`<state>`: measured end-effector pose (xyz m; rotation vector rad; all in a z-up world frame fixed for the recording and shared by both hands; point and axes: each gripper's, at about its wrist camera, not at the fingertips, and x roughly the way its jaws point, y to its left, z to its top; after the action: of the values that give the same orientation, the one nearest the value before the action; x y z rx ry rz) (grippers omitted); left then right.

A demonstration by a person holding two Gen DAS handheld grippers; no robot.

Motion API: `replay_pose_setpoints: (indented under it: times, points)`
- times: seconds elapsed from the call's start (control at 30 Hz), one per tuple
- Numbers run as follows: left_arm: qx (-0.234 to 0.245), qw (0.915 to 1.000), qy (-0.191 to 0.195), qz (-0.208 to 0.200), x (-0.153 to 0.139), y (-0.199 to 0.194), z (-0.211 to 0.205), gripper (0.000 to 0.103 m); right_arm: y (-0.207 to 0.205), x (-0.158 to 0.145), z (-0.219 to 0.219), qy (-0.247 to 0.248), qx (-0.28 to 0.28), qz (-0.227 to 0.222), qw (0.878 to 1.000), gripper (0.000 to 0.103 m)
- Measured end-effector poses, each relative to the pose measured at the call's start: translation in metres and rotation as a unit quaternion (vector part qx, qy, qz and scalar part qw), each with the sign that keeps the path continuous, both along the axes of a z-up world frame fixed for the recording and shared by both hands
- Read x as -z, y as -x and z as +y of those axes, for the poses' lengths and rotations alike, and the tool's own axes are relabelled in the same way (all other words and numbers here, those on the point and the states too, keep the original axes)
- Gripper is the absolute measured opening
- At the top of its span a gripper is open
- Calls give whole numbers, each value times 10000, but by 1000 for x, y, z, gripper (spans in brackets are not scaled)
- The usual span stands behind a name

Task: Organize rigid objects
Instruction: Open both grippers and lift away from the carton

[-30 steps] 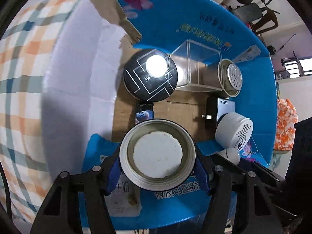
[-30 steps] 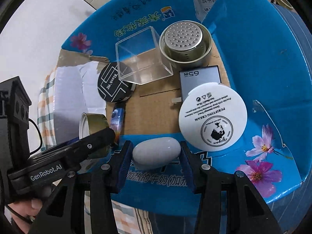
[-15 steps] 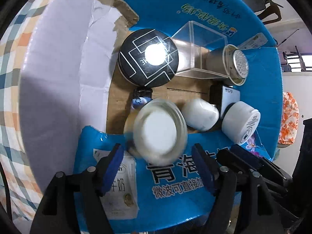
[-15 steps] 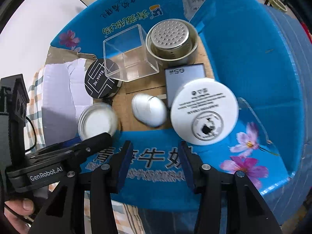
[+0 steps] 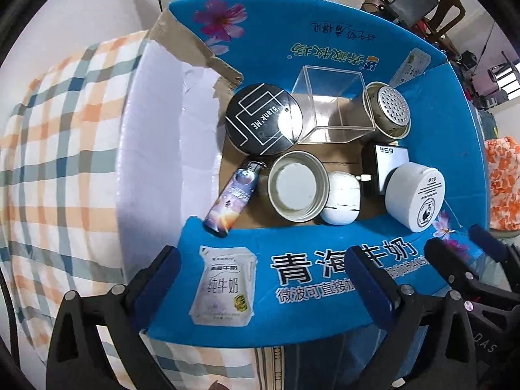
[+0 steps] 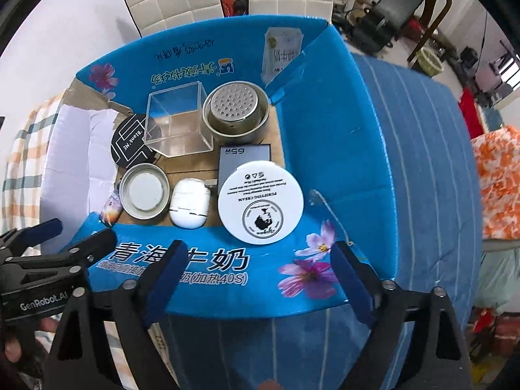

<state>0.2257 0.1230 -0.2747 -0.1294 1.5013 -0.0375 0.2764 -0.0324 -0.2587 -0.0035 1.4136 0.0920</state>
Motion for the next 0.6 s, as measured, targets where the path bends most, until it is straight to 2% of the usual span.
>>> replay_pose_setpoints:
  times: [0.07, 0.37, 0.6]
  points:
    - [-16, 10000, -69, -52, -3, 6, -2, 103, -1, -1, -1, 58, 11, -42, 10000, 103]
    - [-237, 9989, -241, -330, -22, 15, 21, 103, -1, -3, -6, 80, 110, -71, 9999, 103]
    - [-384, 9961, -388, -687, -56, 21, 23, 103, 10, -29, -9, -58, 44, -191, 9998, 103]
